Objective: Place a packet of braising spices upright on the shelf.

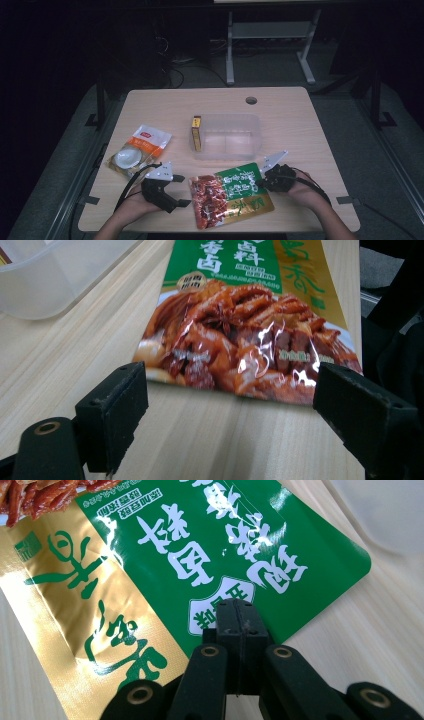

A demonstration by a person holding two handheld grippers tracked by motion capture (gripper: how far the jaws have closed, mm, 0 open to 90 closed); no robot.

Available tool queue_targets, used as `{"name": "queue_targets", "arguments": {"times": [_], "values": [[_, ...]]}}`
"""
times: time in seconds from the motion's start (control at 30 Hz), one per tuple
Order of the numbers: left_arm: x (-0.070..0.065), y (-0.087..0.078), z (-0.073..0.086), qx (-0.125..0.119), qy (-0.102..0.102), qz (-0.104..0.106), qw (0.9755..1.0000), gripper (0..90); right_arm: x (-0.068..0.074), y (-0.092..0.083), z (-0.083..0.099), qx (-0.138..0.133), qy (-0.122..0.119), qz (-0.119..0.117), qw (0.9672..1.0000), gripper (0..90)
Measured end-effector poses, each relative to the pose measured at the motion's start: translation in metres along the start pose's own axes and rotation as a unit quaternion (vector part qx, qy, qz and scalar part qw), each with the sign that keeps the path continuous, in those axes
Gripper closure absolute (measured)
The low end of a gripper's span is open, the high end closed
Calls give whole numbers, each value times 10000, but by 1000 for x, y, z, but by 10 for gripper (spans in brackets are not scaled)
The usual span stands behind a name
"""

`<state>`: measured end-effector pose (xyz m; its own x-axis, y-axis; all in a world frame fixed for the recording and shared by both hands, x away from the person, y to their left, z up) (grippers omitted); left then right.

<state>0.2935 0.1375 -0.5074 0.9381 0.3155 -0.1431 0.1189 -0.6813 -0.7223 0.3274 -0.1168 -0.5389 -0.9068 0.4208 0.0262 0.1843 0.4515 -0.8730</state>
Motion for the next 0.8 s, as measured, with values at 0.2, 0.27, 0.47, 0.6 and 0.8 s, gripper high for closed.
{"name": "queue_targets", "arguments": {"times": [0.2,0.27,0.47,0.6,0.8], "values": [[-4,4,-3,1,38,13,10000,138,5,6,-11,-18,-166,-2,9999,900],[-4,6,-4,-4,45,-9,10000,138,7,8,-14,-49,-196,-22,9998,900],[-4,17,-12,34,130,-22,9999,137,5,5,-15,-139,-197,-26,9997,900],[0,28,-21,77,197,-36,9998,136,2,-7,-19,-450,115,-7,9989,800],[8,48,-28,280,86,135,9995,134,2,-13,-12,-530,353,-46,9980,632]]}}
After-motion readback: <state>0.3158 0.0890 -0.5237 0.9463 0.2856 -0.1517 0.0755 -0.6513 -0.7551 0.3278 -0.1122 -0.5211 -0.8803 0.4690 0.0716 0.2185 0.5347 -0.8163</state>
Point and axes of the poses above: each handheld gripper's, and its own axes: y roughly forward along the jaws, z roughly out of its underside, x roughly to its left, the point moved 10 cm from there along y, roughly forward along the jaws, and after that the axes turned 5 degrees about x, right-handed, at the moved point
